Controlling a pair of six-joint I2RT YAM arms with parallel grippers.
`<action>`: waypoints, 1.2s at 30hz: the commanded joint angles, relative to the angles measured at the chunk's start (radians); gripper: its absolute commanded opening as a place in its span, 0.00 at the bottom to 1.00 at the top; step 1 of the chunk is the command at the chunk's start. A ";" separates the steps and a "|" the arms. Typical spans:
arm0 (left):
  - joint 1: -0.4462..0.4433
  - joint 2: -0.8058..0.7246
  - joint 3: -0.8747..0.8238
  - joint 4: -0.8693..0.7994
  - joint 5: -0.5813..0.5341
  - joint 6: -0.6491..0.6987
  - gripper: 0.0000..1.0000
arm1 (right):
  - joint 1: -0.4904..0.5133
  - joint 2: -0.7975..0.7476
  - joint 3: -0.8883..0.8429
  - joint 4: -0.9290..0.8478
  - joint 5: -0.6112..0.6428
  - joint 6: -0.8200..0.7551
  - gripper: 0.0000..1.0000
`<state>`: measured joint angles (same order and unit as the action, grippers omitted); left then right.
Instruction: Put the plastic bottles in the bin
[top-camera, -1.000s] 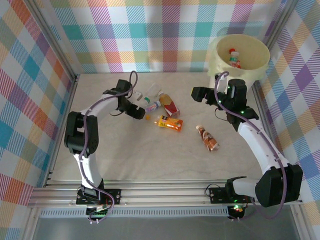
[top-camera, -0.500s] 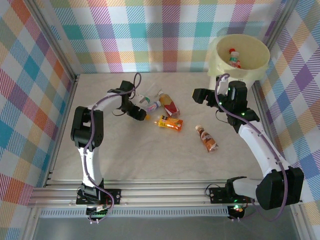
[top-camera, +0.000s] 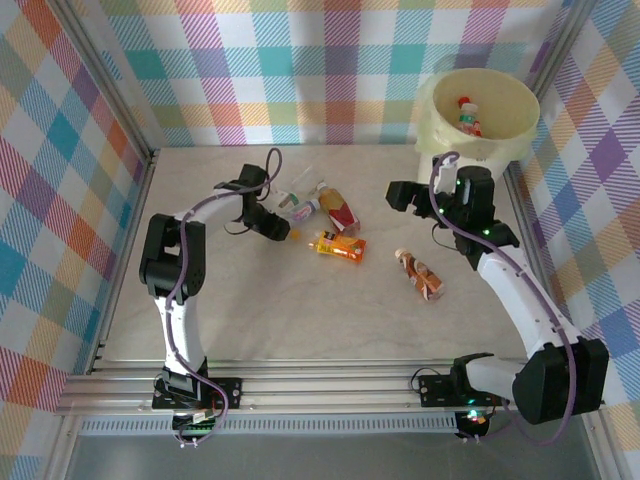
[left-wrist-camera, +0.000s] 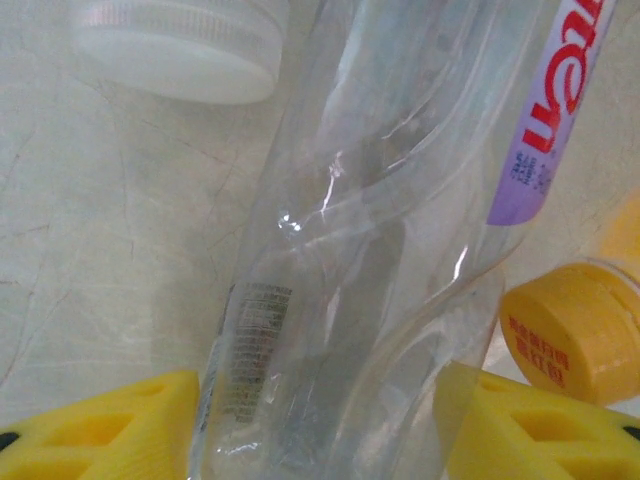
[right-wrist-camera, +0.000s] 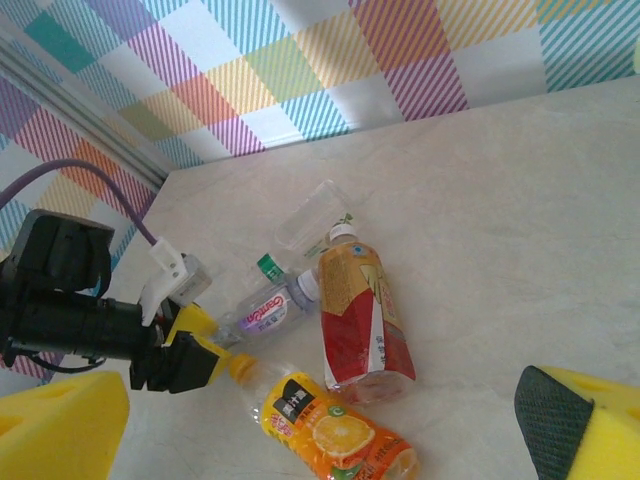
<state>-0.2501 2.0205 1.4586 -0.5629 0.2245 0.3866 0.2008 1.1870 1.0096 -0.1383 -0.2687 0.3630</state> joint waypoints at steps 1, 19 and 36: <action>0.006 -0.070 -0.053 0.025 -0.003 -0.011 0.57 | 0.005 -0.035 -0.016 0.011 0.020 -0.019 1.00; -0.097 -0.557 -0.379 0.436 0.350 -0.404 0.49 | 0.036 0.010 -0.069 0.275 -0.287 0.109 1.00; -0.484 -0.625 -0.460 0.702 -0.031 -0.649 0.47 | 0.161 0.166 0.001 0.357 -0.326 0.145 1.00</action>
<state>-0.7238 1.4071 1.0222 0.0395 0.2031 -0.2146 0.3599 1.3415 0.9825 0.1867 -0.6243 0.4946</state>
